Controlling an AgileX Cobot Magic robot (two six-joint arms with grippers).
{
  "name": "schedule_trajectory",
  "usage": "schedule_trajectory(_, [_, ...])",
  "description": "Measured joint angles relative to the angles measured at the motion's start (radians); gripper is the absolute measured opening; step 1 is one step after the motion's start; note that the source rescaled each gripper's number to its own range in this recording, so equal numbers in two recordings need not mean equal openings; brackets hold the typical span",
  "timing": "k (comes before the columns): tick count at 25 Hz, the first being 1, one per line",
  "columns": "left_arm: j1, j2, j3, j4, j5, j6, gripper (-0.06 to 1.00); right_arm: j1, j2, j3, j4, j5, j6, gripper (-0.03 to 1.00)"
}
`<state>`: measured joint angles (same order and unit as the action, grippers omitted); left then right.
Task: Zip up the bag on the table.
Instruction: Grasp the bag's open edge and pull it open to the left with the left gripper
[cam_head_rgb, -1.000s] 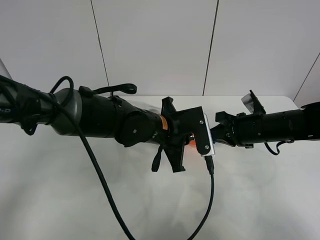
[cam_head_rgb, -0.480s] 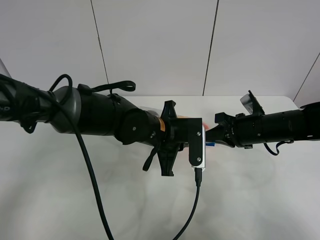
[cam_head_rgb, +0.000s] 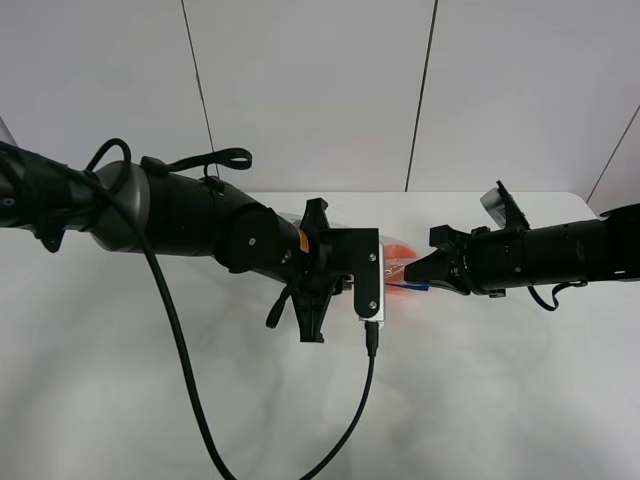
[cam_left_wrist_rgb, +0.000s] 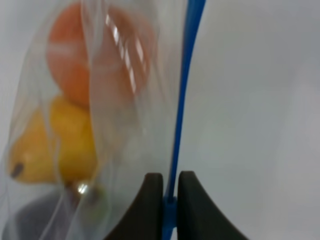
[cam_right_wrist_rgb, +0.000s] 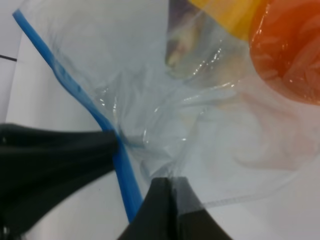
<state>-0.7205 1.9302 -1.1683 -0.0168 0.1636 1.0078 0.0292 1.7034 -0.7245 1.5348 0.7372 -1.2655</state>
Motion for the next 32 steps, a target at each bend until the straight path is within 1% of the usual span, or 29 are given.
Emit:
schedule_trajectory(14, [0.164,0.000,0.000,0.017,0.051,0.003,0.00,0.000,0.000,0.000,-0.004,-0.026,0.000,0.00])
schedule_trajectory(21, [0.243,0.000,0.000,0.084,0.056,0.003,0.00,0.000,0.000,0.000,-0.006,-0.029,-0.001,0.00])
schedule_trajectory(24, [0.279,0.000,0.000,0.127,0.056,0.003,0.00,0.000,0.000,0.000,-0.007,-0.039,-0.001,0.00])
schedule_trajectory(27, [0.328,0.000,0.000,0.163,0.058,0.002,0.00,0.000,0.000,0.000,-0.007,-0.048,-0.001,0.00])
schedule_trajectory(30, [0.374,0.000,0.000,0.179,0.060,-0.004,0.00,0.000,0.000,0.000,-0.009,-0.049,-0.001,0.00])
schedule_trajectory(32, [0.390,0.000,0.000,0.175,0.058,-0.010,0.00,0.003,0.000,0.000,-0.004,-0.042,-0.001,0.00])
